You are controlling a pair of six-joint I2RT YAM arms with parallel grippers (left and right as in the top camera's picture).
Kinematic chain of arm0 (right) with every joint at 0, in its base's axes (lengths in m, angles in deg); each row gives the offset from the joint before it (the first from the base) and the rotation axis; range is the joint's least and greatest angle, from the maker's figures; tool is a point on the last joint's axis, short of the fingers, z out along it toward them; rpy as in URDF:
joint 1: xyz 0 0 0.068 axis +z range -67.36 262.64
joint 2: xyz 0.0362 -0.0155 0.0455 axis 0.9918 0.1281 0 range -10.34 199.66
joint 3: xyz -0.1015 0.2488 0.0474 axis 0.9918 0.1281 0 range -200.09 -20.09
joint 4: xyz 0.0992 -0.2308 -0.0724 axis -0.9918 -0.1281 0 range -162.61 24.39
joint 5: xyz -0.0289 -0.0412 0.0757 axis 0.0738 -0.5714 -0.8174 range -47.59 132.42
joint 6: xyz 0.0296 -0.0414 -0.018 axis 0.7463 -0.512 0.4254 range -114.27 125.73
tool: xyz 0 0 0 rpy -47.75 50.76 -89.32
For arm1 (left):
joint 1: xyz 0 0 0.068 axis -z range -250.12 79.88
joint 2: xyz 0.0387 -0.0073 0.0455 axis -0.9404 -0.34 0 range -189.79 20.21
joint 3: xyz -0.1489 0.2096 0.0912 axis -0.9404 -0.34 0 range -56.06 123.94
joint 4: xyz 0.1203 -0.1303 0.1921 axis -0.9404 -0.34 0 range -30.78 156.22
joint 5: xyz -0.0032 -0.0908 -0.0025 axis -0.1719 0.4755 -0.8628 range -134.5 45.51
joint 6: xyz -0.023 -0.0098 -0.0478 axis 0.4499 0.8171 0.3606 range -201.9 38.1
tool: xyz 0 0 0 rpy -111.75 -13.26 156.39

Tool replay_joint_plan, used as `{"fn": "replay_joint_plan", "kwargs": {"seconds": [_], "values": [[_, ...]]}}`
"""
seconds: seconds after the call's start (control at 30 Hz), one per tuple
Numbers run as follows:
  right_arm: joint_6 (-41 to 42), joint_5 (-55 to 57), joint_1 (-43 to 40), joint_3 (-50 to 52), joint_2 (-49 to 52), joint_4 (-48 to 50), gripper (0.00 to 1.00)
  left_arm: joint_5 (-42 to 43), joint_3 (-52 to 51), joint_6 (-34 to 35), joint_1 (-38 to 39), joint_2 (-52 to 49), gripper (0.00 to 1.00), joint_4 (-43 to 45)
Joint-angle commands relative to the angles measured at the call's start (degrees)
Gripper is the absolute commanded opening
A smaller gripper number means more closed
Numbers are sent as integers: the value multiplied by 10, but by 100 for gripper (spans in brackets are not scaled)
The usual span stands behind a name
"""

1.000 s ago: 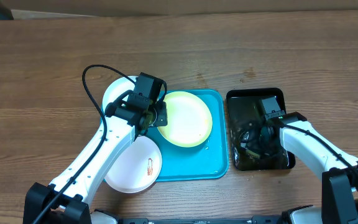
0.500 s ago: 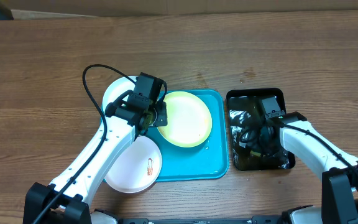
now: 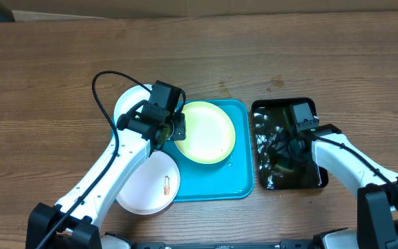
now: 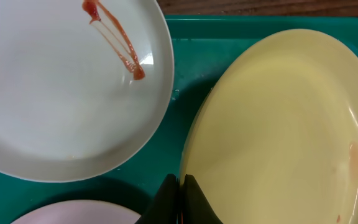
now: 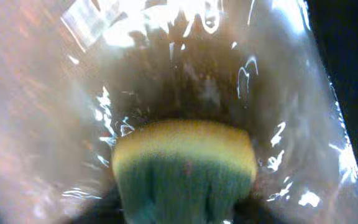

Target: Clean dirty plates on tray and stack at the side

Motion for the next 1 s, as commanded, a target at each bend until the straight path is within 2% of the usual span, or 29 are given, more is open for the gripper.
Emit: {"fn": "replay_joint_plan", "kwargs": {"seconds": [0.0,0.03,0.07,0.1,0.13,0.17,0.37,0.53,0.63,0.97], "values": [[-12,6,-3,-18,3,-42,100,-45,7,-18,4,-2,4,3],[-12,6,-3,-21,3,-59,98,-59,7,-18,6,-2,4,4],[-12,6,-3,-22,3,-74,89,-75,7,-18,8,0,4,5],[-12,6,-3,-22,3,-83,66,-93,7,-19,12,1,4,7],[-12,6,-3,-22,3,-90,32,-113,7,-19,18,3,4,9],[-12,6,-3,-22,3,-95,4,-138,7,-19,27,6,4,11],[-19,1,-4,-45,3,-120,4,-244,6,-17,107,5,4,14],[-37,-9,-4,-124,3,-204,4,-241,6,29,151,-15,4,-1],[-88,-10,-4,-163,3,-236,4,-238,6,69,147,-35,4,-8],[-115,-27,-4,-191,3,-252,4,-208,6,89,127,-132,4,13]]}}
